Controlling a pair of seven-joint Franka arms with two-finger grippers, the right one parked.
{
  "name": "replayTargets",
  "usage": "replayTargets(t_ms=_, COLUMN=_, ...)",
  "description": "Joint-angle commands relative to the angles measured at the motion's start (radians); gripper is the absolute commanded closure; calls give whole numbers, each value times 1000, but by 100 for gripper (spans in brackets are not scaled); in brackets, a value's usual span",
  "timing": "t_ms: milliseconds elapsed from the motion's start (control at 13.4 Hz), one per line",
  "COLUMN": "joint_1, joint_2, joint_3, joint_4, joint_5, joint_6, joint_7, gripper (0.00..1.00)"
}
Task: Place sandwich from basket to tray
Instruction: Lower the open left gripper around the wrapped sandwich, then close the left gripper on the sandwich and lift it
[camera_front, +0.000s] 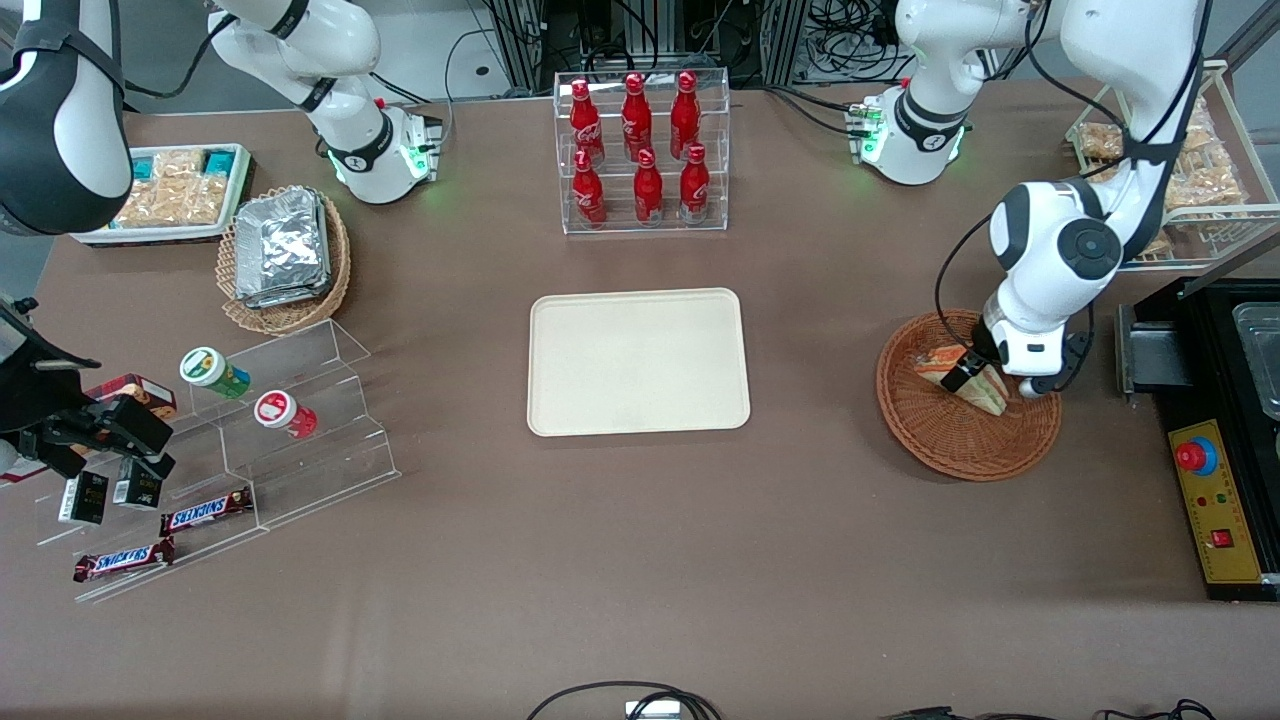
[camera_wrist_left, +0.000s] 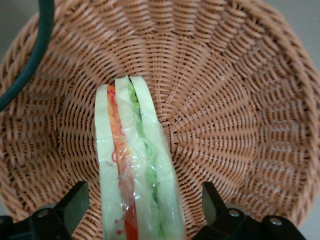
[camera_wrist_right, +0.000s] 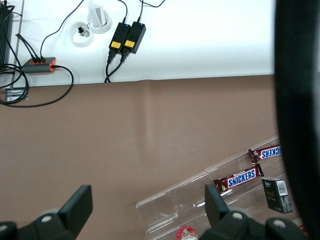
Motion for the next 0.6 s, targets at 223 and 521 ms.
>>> replayTargets(t_ms=223, joint_1=3, joint_2=18, joint_3=3, joint_4=-12, joint_5=12, joint_6=38, joint_7=-21, gripper=93)
replayTargets(t_ms=521, joint_1=1, joint_2=3, joint_3=3, joint_4=-6, joint_5=13, joint_6=19, joint_7=-10, gripper=100)
